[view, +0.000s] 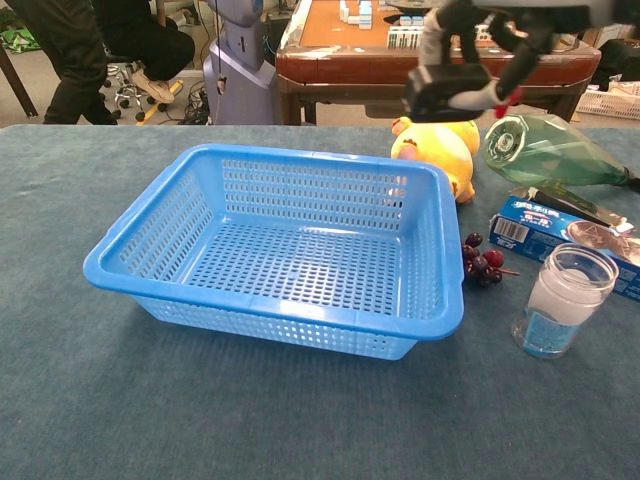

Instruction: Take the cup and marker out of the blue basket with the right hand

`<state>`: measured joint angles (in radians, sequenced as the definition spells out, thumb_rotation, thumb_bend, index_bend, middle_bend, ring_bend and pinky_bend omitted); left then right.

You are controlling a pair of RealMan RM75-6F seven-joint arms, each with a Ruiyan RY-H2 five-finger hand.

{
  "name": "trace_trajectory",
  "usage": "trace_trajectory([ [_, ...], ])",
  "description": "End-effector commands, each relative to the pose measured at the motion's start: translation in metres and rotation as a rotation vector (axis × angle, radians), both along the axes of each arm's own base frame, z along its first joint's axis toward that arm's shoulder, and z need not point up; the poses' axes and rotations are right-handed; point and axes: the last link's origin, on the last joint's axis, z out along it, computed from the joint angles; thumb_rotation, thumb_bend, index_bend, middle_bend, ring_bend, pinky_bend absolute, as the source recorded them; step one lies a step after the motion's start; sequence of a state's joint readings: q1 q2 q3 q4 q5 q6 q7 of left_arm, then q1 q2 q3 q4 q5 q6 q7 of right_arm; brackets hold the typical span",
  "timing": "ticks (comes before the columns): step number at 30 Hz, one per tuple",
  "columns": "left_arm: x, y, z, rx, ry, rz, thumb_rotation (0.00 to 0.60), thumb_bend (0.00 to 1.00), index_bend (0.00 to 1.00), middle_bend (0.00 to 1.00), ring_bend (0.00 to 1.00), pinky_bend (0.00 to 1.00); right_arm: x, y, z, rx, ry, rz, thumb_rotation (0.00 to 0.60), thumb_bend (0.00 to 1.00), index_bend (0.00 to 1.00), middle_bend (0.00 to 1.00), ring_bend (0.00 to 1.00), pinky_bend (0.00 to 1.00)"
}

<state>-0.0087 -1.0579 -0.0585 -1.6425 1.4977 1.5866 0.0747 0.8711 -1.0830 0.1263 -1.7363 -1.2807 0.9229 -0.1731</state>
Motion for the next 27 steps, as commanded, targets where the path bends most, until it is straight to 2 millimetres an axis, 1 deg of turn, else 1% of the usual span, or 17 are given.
trace_trajectory([
  [1,0.001,0.001,-0.001,-0.004,-0.001,-0.005,0.6,0.31,0.2,0.11,0.09,0.1,-0.037,0.01,0.009,0.0,0.021,-0.085,0.6,0.39,0.55,0.51,0.56,0.76],
  [4,0.002,0.001,-0.002,-0.007,0.001,-0.007,0.6,0.31,0.2,0.11,0.09,0.1,-0.057,0.012,0.006,0.012,0.033,-0.131,0.6,0.39,0.55,0.51,0.56,0.76],
  [7,0.003,0.002,-0.004,-0.012,-0.002,-0.012,0.6,0.31,0.2,0.11,0.09,0.1,-0.077,0.014,-0.009,0.048,0.084,-0.165,0.6,0.39,0.55,0.5,0.56,0.76],
  [9,0.004,0.001,-0.004,-0.012,-0.002,-0.014,0.6,0.31,0.2,0.11,0.09,0.1,-0.086,0.013,-0.02,0.066,0.11,-0.172,0.6,0.38,0.55,0.49,0.56,0.76],
  [12,0.004,0.001,-0.004,-0.012,-0.001,-0.016,0.6,0.31,0.2,0.11,0.09,0.1,-0.093,0.011,-0.034,0.087,0.116,-0.183,0.6,0.37,0.55,0.46,0.53,0.74],
  [18,0.005,-0.001,-0.002,-0.008,-0.001,-0.015,0.6,0.31,0.2,0.11,0.09,0.1,-0.103,0.007,-0.057,0.137,0.119,-0.209,0.6,0.31,0.32,0.32,0.37,0.61],
  [21,0.004,-0.003,-0.002,-0.006,-0.001,-0.013,0.6,0.31,0.2,0.11,0.09,0.1,-0.105,0.007,-0.062,0.153,0.122,-0.213,0.6,0.3,0.16,0.23,0.26,0.52],
  [22,0.004,-0.003,-0.002,-0.005,-0.001,-0.013,0.6,0.31,0.2,0.11,0.09,0.1,-0.105,0.008,-0.062,0.157,0.12,-0.212,0.6,0.3,0.1,0.18,0.23,0.48],
  [24,0.005,-0.002,-0.001,-0.005,-0.001,-0.014,0.6,0.31,0.2,0.11,0.09,0.1,-0.103,0.01,-0.057,0.148,0.103,-0.207,0.6,0.3,0.02,0.11,0.18,0.41],
  [26,0.005,-0.002,-0.001,-0.006,-0.001,-0.017,0.6,0.31,0.2,0.11,0.09,0.1,-0.104,0.014,-0.048,0.129,0.085,-0.208,0.6,0.29,0.0,0.09,0.16,0.38],
  [27,0.005,-0.001,-0.002,-0.007,-0.002,-0.019,0.6,0.31,0.2,0.11,0.09,0.1,-0.104,0.018,-0.04,0.108,0.069,-0.207,0.6,0.29,0.0,0.08,0.16,0.37],
])
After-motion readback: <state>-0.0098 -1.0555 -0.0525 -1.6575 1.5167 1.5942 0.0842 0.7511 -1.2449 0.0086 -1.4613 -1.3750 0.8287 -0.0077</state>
